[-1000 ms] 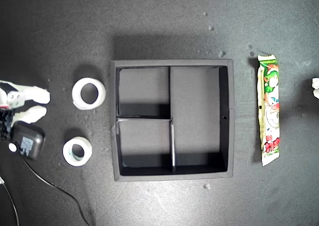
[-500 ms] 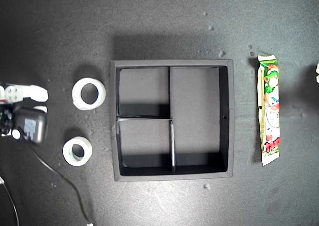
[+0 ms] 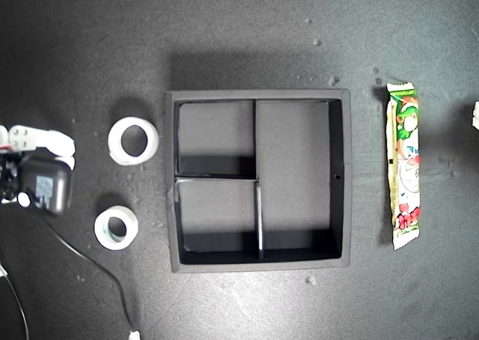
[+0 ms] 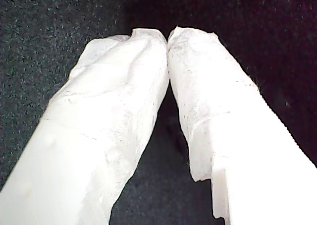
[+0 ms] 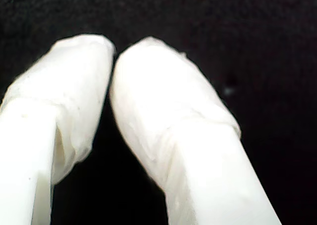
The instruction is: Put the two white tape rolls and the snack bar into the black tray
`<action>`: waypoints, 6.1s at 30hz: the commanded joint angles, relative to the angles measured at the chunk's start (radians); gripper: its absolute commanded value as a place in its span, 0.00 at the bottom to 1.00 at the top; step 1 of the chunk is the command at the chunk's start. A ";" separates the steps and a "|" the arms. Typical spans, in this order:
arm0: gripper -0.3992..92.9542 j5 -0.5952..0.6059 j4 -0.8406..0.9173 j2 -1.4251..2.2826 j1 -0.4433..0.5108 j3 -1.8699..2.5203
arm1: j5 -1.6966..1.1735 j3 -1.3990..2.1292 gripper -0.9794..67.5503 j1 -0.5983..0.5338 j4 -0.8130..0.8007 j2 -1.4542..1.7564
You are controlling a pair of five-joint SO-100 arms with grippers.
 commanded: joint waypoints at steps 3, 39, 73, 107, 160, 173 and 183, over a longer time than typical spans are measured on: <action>0.01 0.038 -0.075 0.051 0.025 0.055 | -0.126 0.012 0.01 -0.018 -0.166 0.008; 0.20 0.589 -0.029 -0.930 0.011 -0.779 | -0.833 -1.318 0.40 -0.216 0.075 -1.646; 0.21 0.741 -0.224 -1.434 0.040 -0.957 | -0.845 -1.422 0.41 -0.351 0.055 -1.878; 0.01 0.790 -0.249 -1.660 -0.057 -1.071 | -0.831 -1.266 0.15 -0.347 -0.285 -1.970; 0.00 0.940 0.379 -2.152 -0.005 -2.212 | -0.917 -2.628 0.11 -0.456 0.164 -2.451; 0.00 0.925 0.588 -2.474 0.002 -2.657 | -0.871 -2.615 0.11 -0.482 0.175 -2.471; 0.03 0.911 0.589 -2.493 -0.014 -2.622 | -0.862 -2.577 0.25 -0.468 0.166 -2.473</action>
